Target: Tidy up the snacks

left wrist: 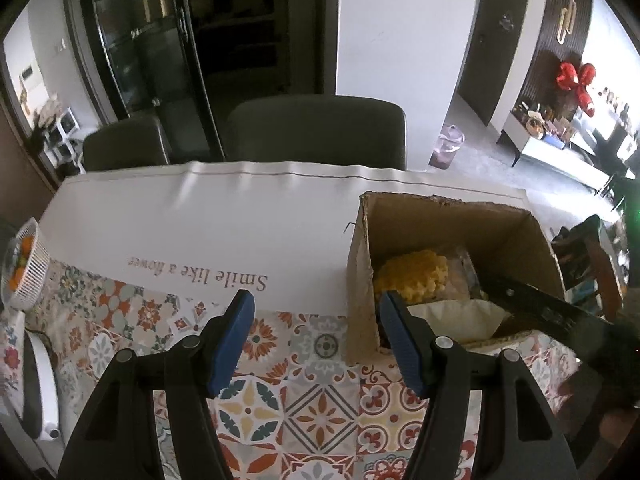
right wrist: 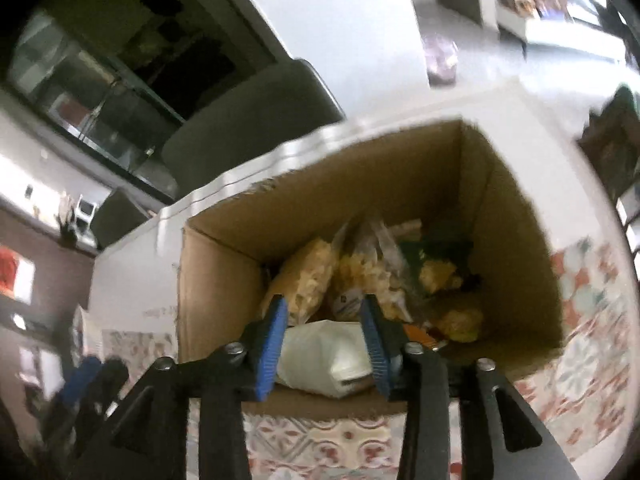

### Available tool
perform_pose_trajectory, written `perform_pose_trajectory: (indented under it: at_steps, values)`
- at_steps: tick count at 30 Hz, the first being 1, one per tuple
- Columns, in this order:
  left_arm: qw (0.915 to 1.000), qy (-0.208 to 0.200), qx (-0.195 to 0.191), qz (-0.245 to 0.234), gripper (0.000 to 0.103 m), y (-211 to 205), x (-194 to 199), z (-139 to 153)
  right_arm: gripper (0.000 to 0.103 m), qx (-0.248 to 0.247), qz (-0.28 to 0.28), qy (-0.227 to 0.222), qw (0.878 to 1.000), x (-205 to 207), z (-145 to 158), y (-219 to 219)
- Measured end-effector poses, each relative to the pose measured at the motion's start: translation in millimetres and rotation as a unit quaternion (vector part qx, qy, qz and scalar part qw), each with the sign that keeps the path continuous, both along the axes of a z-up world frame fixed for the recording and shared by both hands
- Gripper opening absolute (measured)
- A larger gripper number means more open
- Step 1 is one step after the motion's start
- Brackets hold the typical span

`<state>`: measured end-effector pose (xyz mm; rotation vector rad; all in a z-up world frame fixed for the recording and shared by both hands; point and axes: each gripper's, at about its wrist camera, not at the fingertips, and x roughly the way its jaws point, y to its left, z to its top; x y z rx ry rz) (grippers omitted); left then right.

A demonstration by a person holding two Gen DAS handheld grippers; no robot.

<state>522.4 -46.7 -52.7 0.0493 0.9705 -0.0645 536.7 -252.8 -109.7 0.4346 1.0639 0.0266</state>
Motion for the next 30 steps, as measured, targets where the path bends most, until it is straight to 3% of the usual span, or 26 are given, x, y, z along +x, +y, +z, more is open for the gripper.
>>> perform_pose_trajectory:
  at_steps: [9, 14, 17, 27, 30]
  values:
    - [0.9987, -0.022, 0.02, -0.042, 0.067, -11, -52, 18, 0.044, -0.084, 0.019, -0.075, 0.993, -68, 51, 14]
    - [0.9961, -0.057, 0.028, -0.061, 0.075, -17, -103, 33, 0.044, -0.112, 0.002, -0.099, 0.989, -122, 67, 10]
    - [0.9942, -0.081, 0.032, -0.064, 0.079, -19, -138, 39, 0.058, -0.12, -0.008, -0.109, 0.987, -157, 72, 6]
    - [0.9903, -0.134, -0.005, -0.035, 0.093, -18, -237, 55, 0.059, -0.165, 0.003, -0.139, 0.976, -253, 87, 6]
    - [0.9882, -0.15, -0.006, -0.031, 0.1, -23, -263, 62, 0.071, -0.172, 0.002, -0.153, 0.973, -280, 95, 2]
